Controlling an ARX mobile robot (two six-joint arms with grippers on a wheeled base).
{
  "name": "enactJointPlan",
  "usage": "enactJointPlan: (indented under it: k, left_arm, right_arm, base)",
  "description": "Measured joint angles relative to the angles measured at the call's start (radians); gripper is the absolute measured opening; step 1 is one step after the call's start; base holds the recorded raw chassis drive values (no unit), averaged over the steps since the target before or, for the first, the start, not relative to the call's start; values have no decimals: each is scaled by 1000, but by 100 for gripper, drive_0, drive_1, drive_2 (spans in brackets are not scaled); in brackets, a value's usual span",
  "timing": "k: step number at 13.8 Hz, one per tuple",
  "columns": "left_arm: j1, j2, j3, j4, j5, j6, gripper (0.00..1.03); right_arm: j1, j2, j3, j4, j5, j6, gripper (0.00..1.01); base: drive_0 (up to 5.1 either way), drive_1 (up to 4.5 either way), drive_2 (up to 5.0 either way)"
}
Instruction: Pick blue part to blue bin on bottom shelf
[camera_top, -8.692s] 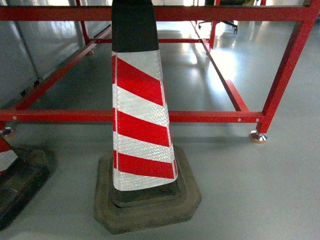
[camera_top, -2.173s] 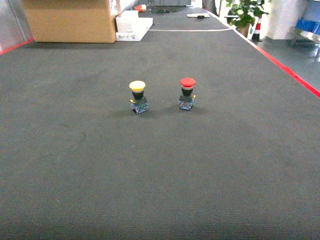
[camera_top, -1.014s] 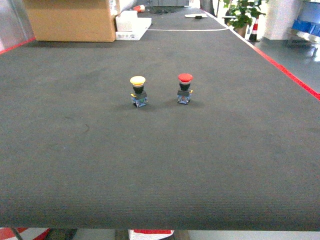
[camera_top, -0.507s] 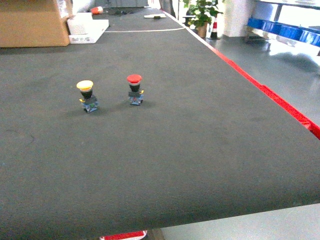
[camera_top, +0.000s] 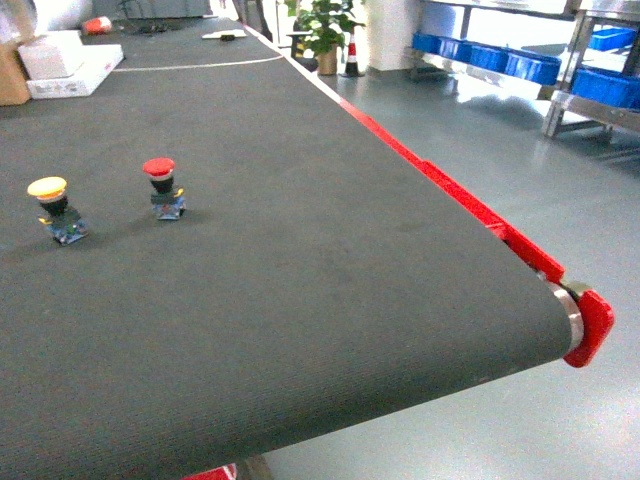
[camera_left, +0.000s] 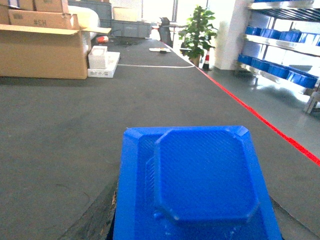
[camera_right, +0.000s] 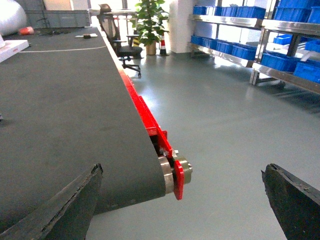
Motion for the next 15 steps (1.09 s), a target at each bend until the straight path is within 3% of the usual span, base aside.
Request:
enactJointPlan:
  k: [15]
  left_arm:
    - [0,0,0,0,0,0,43]
  right_arm:
    - [0,0,0,0,0,0,98]
  base:
    - [-159,-159,-159]
